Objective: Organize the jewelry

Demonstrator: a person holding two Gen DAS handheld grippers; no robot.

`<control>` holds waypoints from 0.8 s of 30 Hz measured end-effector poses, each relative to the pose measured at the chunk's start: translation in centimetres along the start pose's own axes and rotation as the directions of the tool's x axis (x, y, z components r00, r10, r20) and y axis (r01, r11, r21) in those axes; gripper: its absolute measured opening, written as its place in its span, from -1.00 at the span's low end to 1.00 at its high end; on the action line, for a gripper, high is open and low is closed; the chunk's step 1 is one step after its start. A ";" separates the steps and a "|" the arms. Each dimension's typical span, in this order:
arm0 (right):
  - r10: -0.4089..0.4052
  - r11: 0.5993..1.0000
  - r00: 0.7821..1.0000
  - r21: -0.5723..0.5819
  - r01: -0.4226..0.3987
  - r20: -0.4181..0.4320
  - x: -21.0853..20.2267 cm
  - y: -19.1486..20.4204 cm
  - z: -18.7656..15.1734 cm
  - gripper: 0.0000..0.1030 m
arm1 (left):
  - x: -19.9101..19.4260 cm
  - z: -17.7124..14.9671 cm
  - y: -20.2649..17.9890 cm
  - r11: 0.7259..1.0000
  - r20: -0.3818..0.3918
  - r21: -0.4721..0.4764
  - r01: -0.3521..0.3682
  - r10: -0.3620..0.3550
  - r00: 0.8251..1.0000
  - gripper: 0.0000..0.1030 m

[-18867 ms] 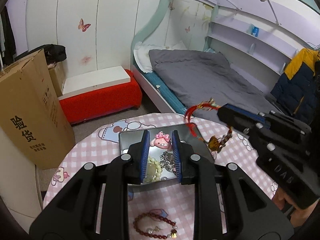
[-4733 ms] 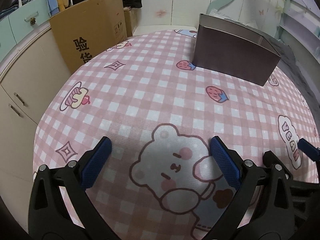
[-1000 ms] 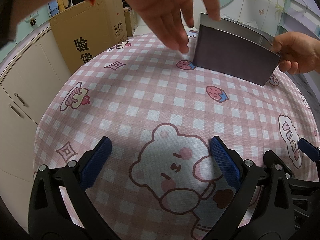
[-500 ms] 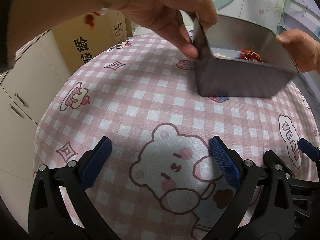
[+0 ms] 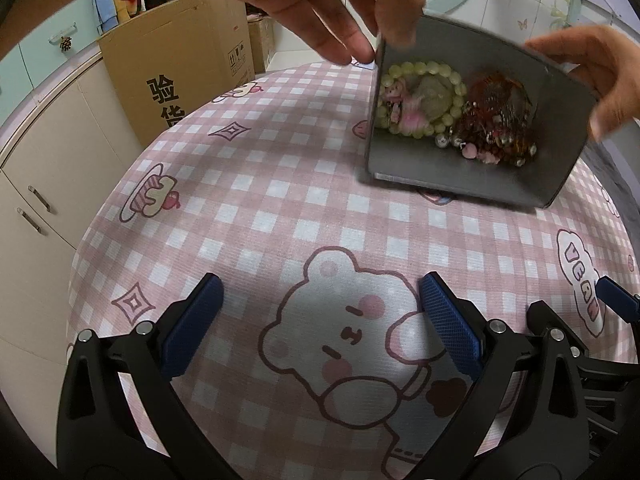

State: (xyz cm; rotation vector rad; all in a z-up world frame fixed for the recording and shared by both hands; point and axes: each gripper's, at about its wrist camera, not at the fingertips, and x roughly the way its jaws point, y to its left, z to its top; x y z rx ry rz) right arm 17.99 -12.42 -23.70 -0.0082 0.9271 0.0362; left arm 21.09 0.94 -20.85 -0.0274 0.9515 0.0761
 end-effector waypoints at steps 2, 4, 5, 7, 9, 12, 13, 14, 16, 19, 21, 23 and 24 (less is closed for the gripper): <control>0.000 1.000 1.000 0.000 0.000 0.000 -0.1 -0.3 0.0 0.87 | 0.1 0.0 0.1 1.000 0.000 0.000 0.000 0.000 1.000 0.88; 0.000 1.000 1.000 0.000 0.000 0.000 0.0 -0.2 0.0 0.87 | 0.0 0.0 0.0 1.000 0.000 0.000 0.000 0.000 1.000 0.88; 0.000 1.000 1.000 0.000 0.000 0.000 0.0 0.0 0.0 0.87 | 0.0 0.0 0.0 1.000 0.000 0.000 0.000 0.000 1.000 0.88; 0.000 1.000 1.000 0.000 0.000 0.000 0.0 0.0 0.0 0.87 | 0.0 0.0 0.0 1.000 0.000 0.000 0.000 0.000 1.000 0.88; 0.000 1.000 1.000 0.000 0.000 0.000 0.0 -0.1 0.0 0.87 | 0.0 0.0 0.1 1.000 0.000 0.000 0.000 0.000 1.000 0.88; 0.000 1.000 1.000 0.000 0.000 0.000 0.0 -0.1 0.0 0.87 | 0.0 0.0 0.1 1.000 0.000 0.000 0.000 0.000 1.000 0.88; 0.000 1.000 1.000 0.000 0.000 0.000 0.0 -0.2 0.0 0.87 | 0.0 0.0 0.0 1.000 0.000 0.000 0.000 0.000 1.000 0.88; 0.000 1.000 1.000 0.000 0.000 0.000 -0.1 -0.3 -0.1 0.87 | 0.0 0.0 0.0 1.000 0.000 0.000 0.000 0.000 1.000 0.88; 0.000 1.000 1.000 0.000 0.000 0.000 0.0 0.0 0.0 0.87 | 0.0 0.0 0.0 1.000 0.000 0.000 0.000 0.000 1.000 0.88; 0.000 1.000 1.000 0.000 0.000 0.000 0.0 -0.2 -0.1 0.87 | 0.0 0.0 0.0 1.000 0.000 0.000 0.000 0.000 1.000 0.88; 0.000 1.000 1.000 0.000 0.000 0.000 0.0 -0.2 0.0 0.87 | 0.0 0.0 0.1 1.000 0.000 0.000 0.000 0.000 1.000 0.88; 0.000 1.000 1.000 0.000 0.000 0.000 -0.1 -0.4 -0.1 0.87 | 0.0 0.0 0.0 1.000 0.000 0.000 0.000 0.000 1.000 0.88; 0.000 1.000 1.000 0.000 0.000 0.000 0.0 -0.2 -0.1 0.87 | 0.0 0.0 0.1 1.000 0.000 0.000 0.000 0.000 1.000 0.88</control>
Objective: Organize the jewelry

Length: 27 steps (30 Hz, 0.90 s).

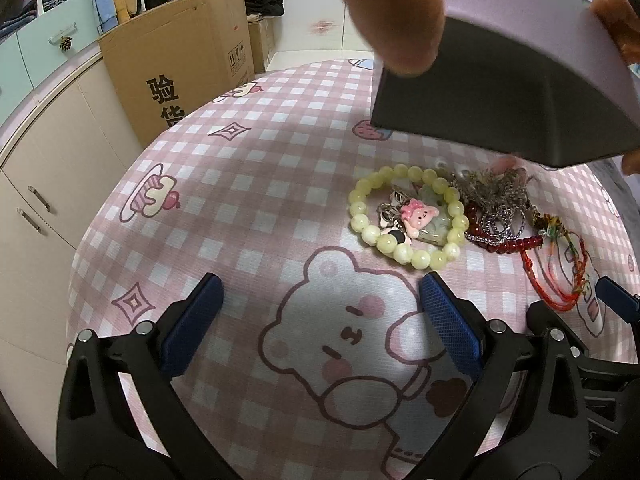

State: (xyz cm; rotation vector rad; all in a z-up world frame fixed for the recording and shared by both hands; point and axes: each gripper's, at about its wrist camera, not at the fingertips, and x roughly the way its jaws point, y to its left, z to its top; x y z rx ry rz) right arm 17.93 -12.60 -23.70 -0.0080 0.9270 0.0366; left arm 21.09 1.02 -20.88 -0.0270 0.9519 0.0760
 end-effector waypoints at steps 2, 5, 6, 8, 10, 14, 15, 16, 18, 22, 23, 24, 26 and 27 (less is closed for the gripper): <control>0.000 1.000 1.000 0.000 0.000 0.000 0.0 -0.2 0.0 0.87 | 0.0 0.0 0.0 1.000 0.000 0.000 0.000 0.000 1.000 0.88; 0.000 1.000 1.000 0.000 0.000 0.000 0.0 0.1 0.0 0.87 | 0.0 0.0 0.0 1.000 0.000 0.000 0.000 0.000 1.000 0.88; 0.000 1.000 1.000 0.000 0.000 0.000 0.0 0.0 0.0 0.87 | 0.0 0.0 0.0 1.000 0.000 0.000 0.000 0.000 1.000 0.88; 0.000 1.000 1.000 0.000 0.000 0.000 0.0 -0.2 0.0 0.87 | 0.0 0.0 -0.1 1.000 0.000 0.000 0.000 0.000 1.000 0.88; 0.000 1.000 1.000 0.000 0.000 0.000 0.0 -0.2 0.0 0.87 | 0.0 0.0 0.0 1.000 0.000 0.000 0.000 0.000 1.000 0.88; 0.000 1.000 1.000 0.000 0.000 0.000 0.0 0.0 0.0 0.87 | 0.0 0.0 0.0 1.000 0.000 0.000 0.000 0.000 1.000 0.88; 0.000 1.000 1.000 0.000 0.000 0.000 0.0 -0.2 0.0 0.87 | 0.0 0.0 0.0 1.000 0.000 0.000 0.000 0.000 1.000 0.88; 0.000 1.000 1.000 0.000 0.000 0.000 0.0 0.0 0.0 0.87 | 0.0 0.0 0.0 1.000 0.000 0.000 0.000 0.000 1.000 0.88; 0.000 1.000 1.000 0.000 0.000 0.000 0.0 0.0 0.0 0.87 | 0.0 0.0 0.0 1.000 0.000 0.000 0.000 0.000 1.000 0.88; 0.001 1.000 1.000 0.000 -0.001 0.000 0.0 0.0 0.0 0.87 | 0.0 0.0 0.0 1.000 -0.001 0.000 0.000 0.000 1.000 0.88; 0.001 1.000 1.000 0.000 -0.001 0.000 -0.1 -0.3 -0.1 0.87 | 0.0 0.0 0.0 1.000 0.000 0.000 0.000 0.000 1.000 0.88; 0.001 1.000 1.000 0.000 -0.001 0.000 0.0 -0.1 0.0 0.87 | 0.0 0.0 0.0 1.000 0.000 0.000 0.000 0.000 1.000 0.88; 0.000 1.000 1.000 0.000 0.000 0.000 -0.1 -0.3 -0.1 0.87 | 0.0 0.0 0.0 1.000 -0.001 0.000 0.000 0.000 1.000 0.88; 0.001 1.000 1.000 0.000 -0.001 0.000 -0.1 -0.3 -0.1 0.87 | 0.0 0.0 -0.1 1.000 -0.001 0.000 0.000 0.000 1.000 0.88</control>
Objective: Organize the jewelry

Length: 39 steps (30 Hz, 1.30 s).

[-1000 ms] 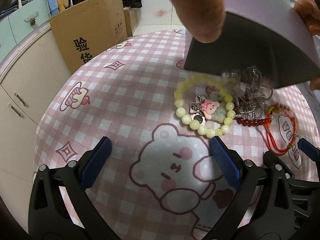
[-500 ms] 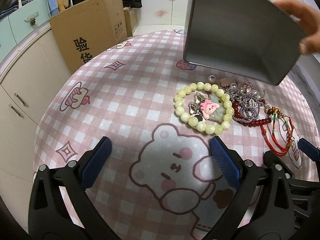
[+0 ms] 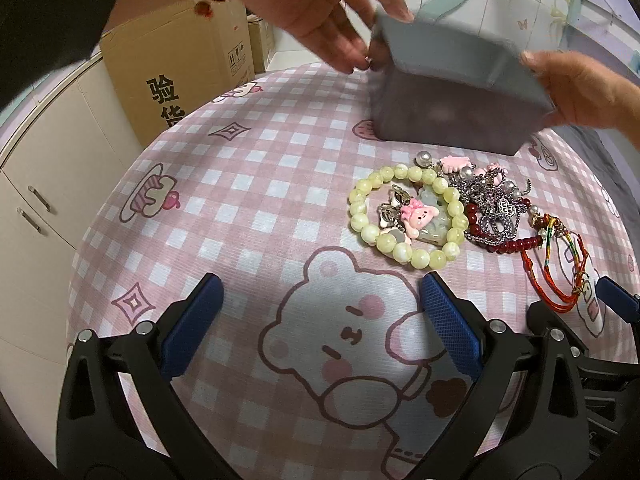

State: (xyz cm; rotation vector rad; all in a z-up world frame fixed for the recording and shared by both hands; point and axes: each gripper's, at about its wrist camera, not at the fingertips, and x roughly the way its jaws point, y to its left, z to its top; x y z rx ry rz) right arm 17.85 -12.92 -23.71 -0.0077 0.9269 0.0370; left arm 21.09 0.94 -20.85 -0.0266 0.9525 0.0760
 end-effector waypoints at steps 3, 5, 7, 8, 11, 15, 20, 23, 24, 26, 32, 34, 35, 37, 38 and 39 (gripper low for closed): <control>0.000 1.000 1.000 0.000 0.000 0.000 0.0 0.2 0.0 0.87 | 0.0 0.0 0.0 1.000 0.000 0.000 0.000 0.000 1.000 0.88; 0.000 1.000 1.000 0.000 0.000 0.000 0.1 0.1 0.1 0.87 | 0.1 0.1 -0.1 1.000 0.000 0.000 0.000 0.000 1.000 0.88; 0.000 1.000 1.000 0.000 0.000 0.000 0.1 0.3 0.1 0.87 | 0.2 0.1 -0.1 1.000 0.000 0.000 0.000 0.000 1.000 0.88; 0.000 1.000 1.000 0.000 0.000 0.000 0.1 0.1 0.1 0.87 | 0.2 0.1 -0.1 1.000 0.000 0.000 0.000 0.000 1.000 0.88; 0.000 1.000 1.000 0.000 0.000 0.000 0.1 0.0 0.1 0.87 | 0.2 0.1 0.0 1.000 0.000 0.000 0.000 0.000 1.000 0.88; 0.000 1.000 1.000 0.000 0.000 0.000 0.1 0.3 0.1 0.87 | 0.2 0.1 0.0 1.000 0.000 0.000 0.000 0.000 1.000 0.88; 0.000 1.000 1.000 0.000 0.000 0.000 0.1 0.3 0.1 0.87 | 0.2 0.1 -0.1 1.000 0.000 0.000 0.000 0.000 1.000 0.88; 0.000 1.000 1.000 0.000 0.000 0.000 0.0 0.0 0.1 0.87 | 0.2 0.1 -0.1 1.000 0.000 0.000 0.000 0.000 1.000 0.88; 0.000 1.000 1.000 0.000 0.000 0.000 0.0 0.0 0.1 0.87 | 0.2 0.1 0.0 1.000 0.000 0.000 0.000 0.000 1.000 0.88; 0.000 1.000 1.000 0.000 0.000 0.000 0.0 0.0 0.1 0.87 | 0.2 0.1 0.0 1.000 0.000 0.000 0.000 0.000 1.000 0.88; 0.000 1.000 1.000 0.000 0.000 0.000 0.0 0.0 0.1 0.87 | 0.2 0.1 -0.1 1.000 0.000 0.000 0.000 0.000 1.000 0.88; 0.000 1.000 1.000 0.001 0.000 0.000 0.0 0.0 0.1 0.87 | 0.2 0.1 -0.1 1.000 0.000 0.000 0.000 0.000 1.000 0.88; 0.000 1.000 1.000 0.000 0.000 0.000 0.1 0.2 0.1 0.87 | 0.2 0.1 -0.1 1.000 0.000 0.000 0.000 0.000 1.000 0.88; 0.001 1.000 1.000 0.001 -0.001 0.000 0.0 0.0 0.1 0.87 | 0.2 0.1 -0.1 1.000 0.000 0.000 0.000 0.000 1.000 0.88; 0.001 1.000 1.000 0.000 -0.001 0.000 0.1 0.2 0.1 0.87 | 0.2 0.1 0.0 1.000 0.000 0.000 0.000 0.000 1.000 0.88; 0.001 1.000 1.000 0.001 -0.001 0.000 0.1 0.1 0.1 0.87 | 0.2 0.1 0.0 1.000 0.000 0.000 -0.001 0.001 1.000 0.88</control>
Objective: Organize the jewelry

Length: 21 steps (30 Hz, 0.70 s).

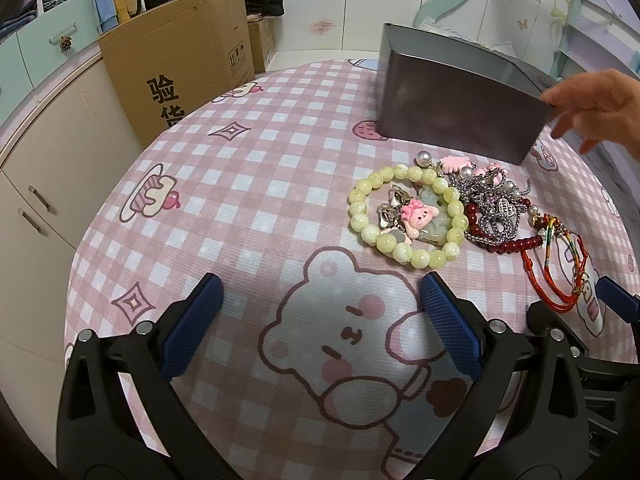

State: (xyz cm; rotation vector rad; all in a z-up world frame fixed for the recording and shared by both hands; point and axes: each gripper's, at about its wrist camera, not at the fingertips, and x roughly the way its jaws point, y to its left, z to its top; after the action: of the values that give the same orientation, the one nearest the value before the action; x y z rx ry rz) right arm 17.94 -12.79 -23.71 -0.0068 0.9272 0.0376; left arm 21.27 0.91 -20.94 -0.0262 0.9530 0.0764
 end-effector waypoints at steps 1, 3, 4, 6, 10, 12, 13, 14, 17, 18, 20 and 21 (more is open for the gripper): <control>0.000 1.000 1.000 0.000 0.000 0.000 0.0 0.1 0.0 0.87 | 0.0 0.0 0.0 1.000 0.000 0.000 0.000 0.000 1.000 0.88; 0.000 1.000 1.000 0.000 0.000 0.000 0.0 -0.1 0.0 0.87 | 0.0 0.0 0.1 1.000 0.000 0.000 0.000 0.000 1.000 0.88; 0.000 1.000 1.000 0.000 0.000 0.000 0.0 0.0 0.0 0.87 | 0.0 0.0 0.0 1.000 0.000 0.000 0.000 0.000 1.000 0.88; 0.000 1.000 1.000 0.000 0.000 0.000 0.0 0.0 0.0 0.87 | 0.0 0.0 0.0 1.000 0.000 0.000 0.000 0.000 1.000 0.88; 0.001 1.000 1.000 0.000 -0.001 0.000 0.0 0.2 0.0 0.87 | 0.0 0.0 0.0 1.000 0.000 0.000 0.000 0.000 1.000 0.88; 0.001 1.000 1.000 0.000 -0.001 0.000 0.0 0.1 0.0 0.87 | 0.0 0.0 0.0 1.000 0.000 0.000 0.000 0.000 1.000 0.88; 0.001 1.000 1.000 0.000 -0.001 0.000 0.0 0.1 0.0 0.87 | 0.0 0.0 0.0 1.000 0.000 0.000 0.000 0.000 1.000 0.88; 0.001 1.000 1.000 0.000 -0.001 0.000 0.0 -0.1 0.0 0.87 | 0.0 0.0 0.1 1.000 0.000 0.000 0.000 0.000 1.000 0.88; 0.001 1.000 1.000 0.000 -0.001 0.000 0.0 -0.1 0.0 0.87 | 0.0 0.0 0.0 1.000 0.000 0.000 0.000 0.000 1.000 0.88; 0.001 1.000 1.000 0.000 -0.001 0.000 0.0 0.0 0.0 0.87 | 0.0 0.0 -0.1 1.000 0.000 0.000 0.000 0.000 1.000 0.88; 0.001 1.000 1.000 0.000 -0.001 0.000 0.0 -0.1 0.0 0.87 | 0.0 0.0 0.0 1.000 0.000 0.000 0.000 0.000 1.000 0.88; 0.001 1.000 1.000 0.000 -0.001 0.000 0.0 0.2 0.0 0.87 | 0.0 0.0 0.0 1.000 0.000 0.000 0.000 0.000 1.000 0.88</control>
State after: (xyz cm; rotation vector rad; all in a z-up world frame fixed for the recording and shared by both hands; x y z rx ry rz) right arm 17.95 -12.64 -23.69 -0.0061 0.9276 0.0385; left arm 21.28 0.92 -20.94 -0.0260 0.9534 0.0763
